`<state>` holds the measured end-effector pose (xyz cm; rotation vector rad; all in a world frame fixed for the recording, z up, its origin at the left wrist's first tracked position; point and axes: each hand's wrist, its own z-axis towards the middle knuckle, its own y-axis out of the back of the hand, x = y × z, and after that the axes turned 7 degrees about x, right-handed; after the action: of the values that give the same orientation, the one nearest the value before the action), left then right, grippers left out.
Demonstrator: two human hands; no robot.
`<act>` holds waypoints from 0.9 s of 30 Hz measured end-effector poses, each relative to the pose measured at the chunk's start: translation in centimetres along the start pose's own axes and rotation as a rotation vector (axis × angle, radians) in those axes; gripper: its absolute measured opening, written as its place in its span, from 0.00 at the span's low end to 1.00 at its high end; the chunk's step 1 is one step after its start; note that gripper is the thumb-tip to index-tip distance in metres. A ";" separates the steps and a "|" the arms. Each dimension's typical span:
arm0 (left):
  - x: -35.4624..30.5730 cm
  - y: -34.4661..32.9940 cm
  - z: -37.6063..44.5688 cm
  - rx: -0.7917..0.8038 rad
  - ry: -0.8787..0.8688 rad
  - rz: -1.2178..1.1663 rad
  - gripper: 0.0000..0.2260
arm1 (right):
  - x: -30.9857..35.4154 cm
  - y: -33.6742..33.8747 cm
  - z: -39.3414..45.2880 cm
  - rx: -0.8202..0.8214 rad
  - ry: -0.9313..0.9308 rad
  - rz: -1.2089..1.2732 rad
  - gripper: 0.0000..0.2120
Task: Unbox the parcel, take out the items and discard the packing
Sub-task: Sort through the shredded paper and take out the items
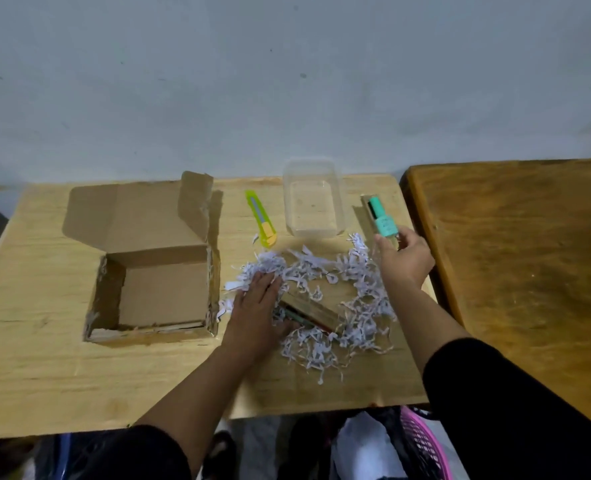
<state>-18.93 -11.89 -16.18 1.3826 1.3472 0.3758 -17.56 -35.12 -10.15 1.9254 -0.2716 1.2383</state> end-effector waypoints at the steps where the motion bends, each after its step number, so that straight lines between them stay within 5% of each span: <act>1: 0.0 -0.1 0.0 0.001 0.004 0.003 0.38 | -0.1 -0.4 0.8 -0.002 -0.013 0.011 0.21; 20: 0.3 -0.5 -0.3 -0.051 0.021 -0.076 0.37 | -1.7 -3.2 3.8 0.059 -0.046 -0.094 0.25; 27: 0.4 -0.4 -0.3 -0.030 -0.001 -0.055 0.38 | -2.3 -0.7 0.2 0.183 0.111 -0.271 0.15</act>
<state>-19.22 -11.57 -16.58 1.3183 1.3704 0.3569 -18.21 -35.33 -12.47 1.9619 0.1615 1.2149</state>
